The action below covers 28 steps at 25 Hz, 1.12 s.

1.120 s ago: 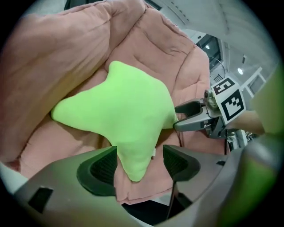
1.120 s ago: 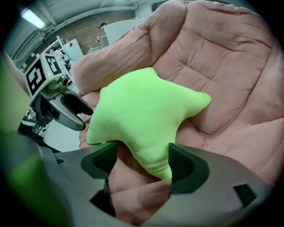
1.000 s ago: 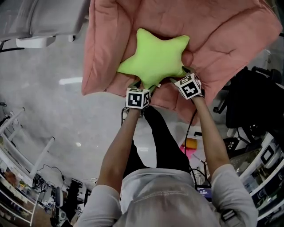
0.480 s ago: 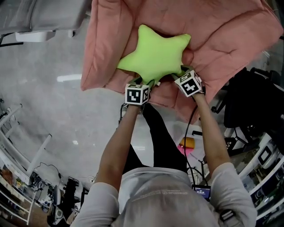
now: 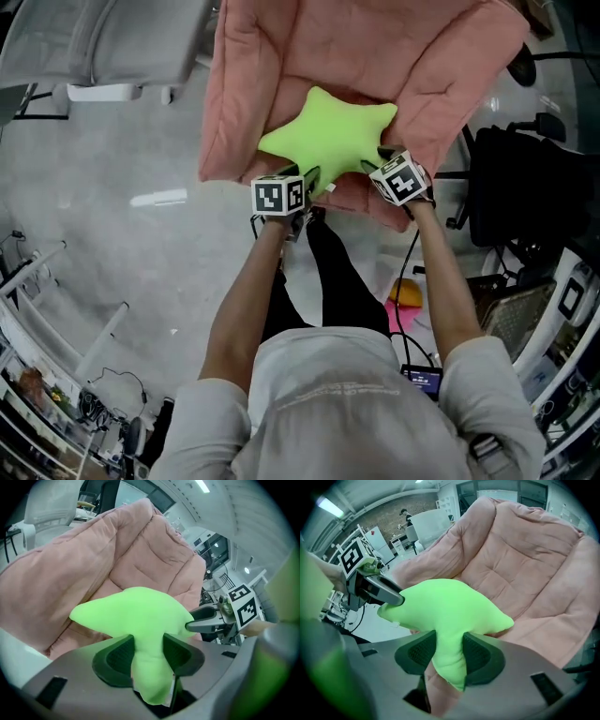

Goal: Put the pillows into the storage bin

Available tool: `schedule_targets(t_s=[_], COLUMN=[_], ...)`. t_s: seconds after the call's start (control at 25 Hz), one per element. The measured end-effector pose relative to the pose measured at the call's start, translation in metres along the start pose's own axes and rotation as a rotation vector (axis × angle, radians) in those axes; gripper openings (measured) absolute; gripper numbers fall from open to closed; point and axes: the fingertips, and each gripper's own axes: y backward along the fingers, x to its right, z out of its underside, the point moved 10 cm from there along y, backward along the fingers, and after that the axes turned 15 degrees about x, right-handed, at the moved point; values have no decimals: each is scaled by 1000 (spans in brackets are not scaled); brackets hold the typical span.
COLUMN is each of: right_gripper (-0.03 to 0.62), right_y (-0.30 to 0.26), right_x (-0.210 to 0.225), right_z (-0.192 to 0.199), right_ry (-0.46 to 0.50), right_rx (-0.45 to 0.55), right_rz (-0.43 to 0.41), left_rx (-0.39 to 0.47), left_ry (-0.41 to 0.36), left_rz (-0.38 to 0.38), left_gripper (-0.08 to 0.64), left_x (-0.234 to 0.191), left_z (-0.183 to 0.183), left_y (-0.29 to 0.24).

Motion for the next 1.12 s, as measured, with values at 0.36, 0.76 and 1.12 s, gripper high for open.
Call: schedule_targets(t_s=[0.36,0.76,1.12], right_gripper=[189,187,186], right_y=[118,235,318], right_x=[-69,-179,-239], right_z=[4,39,142], right_ry=[-116,-208,-482], right_rx=[118,284,300], right_rz=[155,394,606], left_rx=[4,-22,-228], left_ry=[-188,-434,-600], left_rz=[191,435,679], left_gripper=[202,201,200], left_x=[65,132,227], left_z=[-25,-14,42], left_y=[86,172,160])
